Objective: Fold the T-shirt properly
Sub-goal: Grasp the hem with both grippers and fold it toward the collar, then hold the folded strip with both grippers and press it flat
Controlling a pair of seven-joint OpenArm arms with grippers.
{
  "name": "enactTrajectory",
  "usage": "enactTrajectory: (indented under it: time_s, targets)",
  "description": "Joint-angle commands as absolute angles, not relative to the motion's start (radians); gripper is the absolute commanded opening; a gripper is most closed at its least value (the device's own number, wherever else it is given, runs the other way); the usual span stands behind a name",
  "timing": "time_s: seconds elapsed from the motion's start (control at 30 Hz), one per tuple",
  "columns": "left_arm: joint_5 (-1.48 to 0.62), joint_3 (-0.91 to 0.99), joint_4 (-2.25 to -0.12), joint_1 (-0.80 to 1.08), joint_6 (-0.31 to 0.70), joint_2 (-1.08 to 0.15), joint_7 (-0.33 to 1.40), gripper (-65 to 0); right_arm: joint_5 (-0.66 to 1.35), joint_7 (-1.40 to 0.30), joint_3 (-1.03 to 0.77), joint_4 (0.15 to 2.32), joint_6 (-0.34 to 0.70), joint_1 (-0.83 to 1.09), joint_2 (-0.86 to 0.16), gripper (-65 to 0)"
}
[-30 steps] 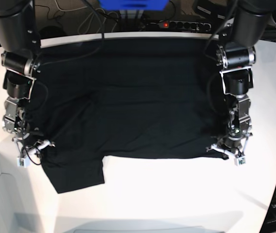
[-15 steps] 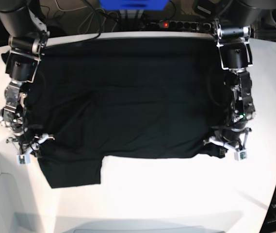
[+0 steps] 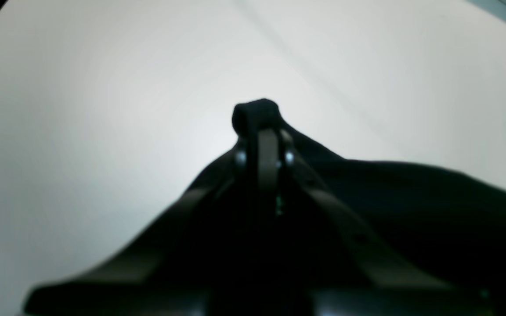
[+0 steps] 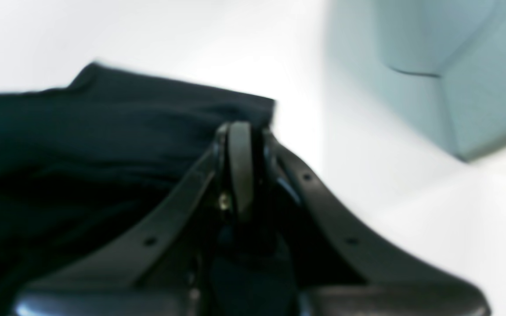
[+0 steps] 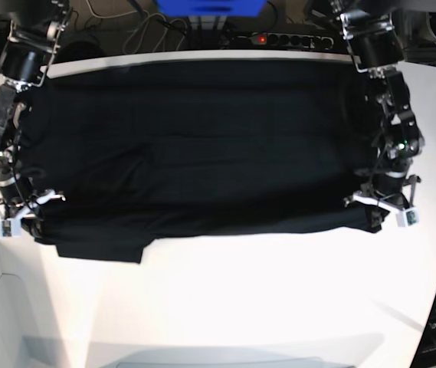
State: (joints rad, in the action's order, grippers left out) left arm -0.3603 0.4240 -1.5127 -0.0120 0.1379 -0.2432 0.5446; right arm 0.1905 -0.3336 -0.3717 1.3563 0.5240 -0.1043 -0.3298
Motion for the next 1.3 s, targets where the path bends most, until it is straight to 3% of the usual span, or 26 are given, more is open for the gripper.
enactTrajectory:
  time_s: [0.0,0.1,0.5,0.77,1.27]
  targets:
    - [-0.386,0.444,-1.557,-0.007,0.139,-0.257,0.513,-65.0,0.206,-0.3,-0.394,1.394,0.542,-0.104,-0.349,-65.0]
    - [-0.47,0.483,-1.606,0.039,0.139,-0.257,0.518,-65.0,0.206,-0.3,-0.44,1.415,0.588,-0.067,-0.344,-65.0]
    - [-0.697,0.633,-1.742,0.278,0.139,-0.257,0.581,-65.0,0.206,-0.294,-0.504,1.569,0.593,0.166,-0.338,-65.0]
    - [-0.711,0.667,-1.713,0.394,0.14,-0.255,0.575,-65.0,0.203,-0.298,-0.559,1.613,0.593,0.265,-0.303,-65.0]
    - [-0.711,0.665,-1.604,0.397,0.142,-0.229,0.579,-65.0,0.197,-0.3,-0.542,1.607,0.593,0.372,-0.303,-65.0]
